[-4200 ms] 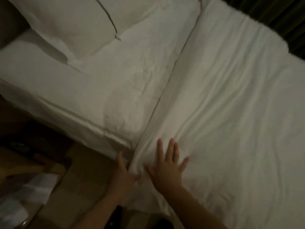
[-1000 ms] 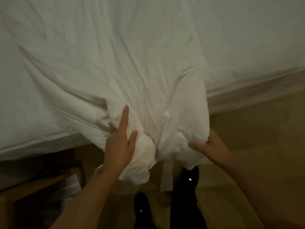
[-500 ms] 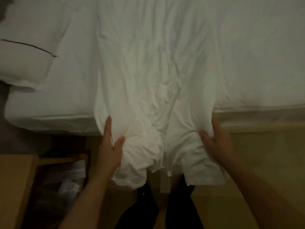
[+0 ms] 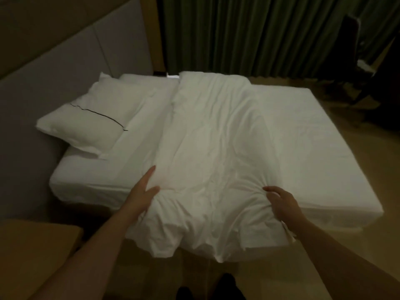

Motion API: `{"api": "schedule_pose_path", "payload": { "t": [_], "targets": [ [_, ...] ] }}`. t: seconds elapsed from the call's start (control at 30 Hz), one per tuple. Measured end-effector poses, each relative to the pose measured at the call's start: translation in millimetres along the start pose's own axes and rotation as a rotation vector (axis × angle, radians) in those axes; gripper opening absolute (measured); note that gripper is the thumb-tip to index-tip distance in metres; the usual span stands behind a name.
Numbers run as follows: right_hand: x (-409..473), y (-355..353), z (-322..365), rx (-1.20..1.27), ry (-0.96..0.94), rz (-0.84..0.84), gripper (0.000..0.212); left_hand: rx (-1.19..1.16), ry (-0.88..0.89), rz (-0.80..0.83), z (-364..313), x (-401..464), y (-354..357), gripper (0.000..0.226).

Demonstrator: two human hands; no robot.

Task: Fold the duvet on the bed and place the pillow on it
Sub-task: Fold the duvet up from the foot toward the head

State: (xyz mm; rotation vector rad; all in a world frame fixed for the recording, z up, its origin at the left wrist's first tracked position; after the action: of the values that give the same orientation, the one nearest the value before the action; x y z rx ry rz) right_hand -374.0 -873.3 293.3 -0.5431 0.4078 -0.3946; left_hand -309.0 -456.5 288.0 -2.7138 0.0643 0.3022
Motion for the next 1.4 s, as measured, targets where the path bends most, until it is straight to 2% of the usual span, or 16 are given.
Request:
{"api": "schedule_pose_path", "payload": {
  "t": [0.17,0.27,0.4,0.57,0.73,0.83,0.93,1.07,1.17,1.23,1.3,1.33,1.37,1.4],
  "targets": [
    [6,18,-11,-0.069,-0.01,0.025,0.022,-0.027,-0.041,0.055,11,12,-3,0.063],
    [34,7,-23,-0.116,0.04,0.039,0.017,-0.115,-0.124,0.067,5,36,11,0.06],
    [102,-25,-20,-0.027,0.136,0.029,0.007,-0.192,-0.226,-0.04,-11,91,7,0.058],
    [188,-46,0,0.078,0.278,0.056,0.011,-0.205,-0.31,-0.122,-30,159,-10,0.066],
    [257,-58,31,0.055,0.236,0.037,0.008,-0.275,-0.353,-0.166,-38,208,-9,0.063],
    [292,-67,40,-0.258,0.061,0.094,0.029,-0.333,-0.394,-0.242,-37,238,-18,0.058],
    [314,-59,48,-0.535,-0.05,0.128,0.032,-0.417,-0.465,-0.255,-35,268,-17,0.056],
    [350,-39,54,-0.602,-0.021,0.157,0.026,-0.463,-0.498,-0.248,-29,314,-9,0.061],
    [384,-36,80,-0.678,0.008,0.134,0.017,-0.505,-0.52,-0.223,-44,368,-12,0.06],
    [406,-39,104,-0.729,0.007,0.098,0.018,-0.508,-0.579,-0.18,-52,414,-21,0.062],
    [442,-46,118,-0.679,0.063,0.038,0.026,-0.542,-0.642,-0.176,-52,469,-30,0.073],
    [459,-48,125,-0.6,0.116,0.029,0.034,-0.567,-0.632,-0.194,-62,493,-29,0.069],
    [476,-49,135,-0.455,0.143,-0.009,0.038,-0.578,-0.609,-0.22,-77,513,-26,0.059],
    [494,-49,141,-0.173,0.217,-0.05,0.035,-0.573,-0.575,-0.245,-105,524,-19,0.045]
  ]
}}
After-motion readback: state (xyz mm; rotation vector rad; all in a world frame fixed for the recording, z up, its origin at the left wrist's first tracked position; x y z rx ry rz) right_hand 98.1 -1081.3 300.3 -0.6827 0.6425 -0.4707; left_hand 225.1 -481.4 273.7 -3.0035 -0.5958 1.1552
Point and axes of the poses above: each hand's wrist, its own x-axis towards the middle knuckle, its own y-axis out of the palm, z = x × y, the point moved 3 cm from there along x, towards the middle knuckle, and after that the axes turned 3 degrees about -z, right-handed, at the moved point
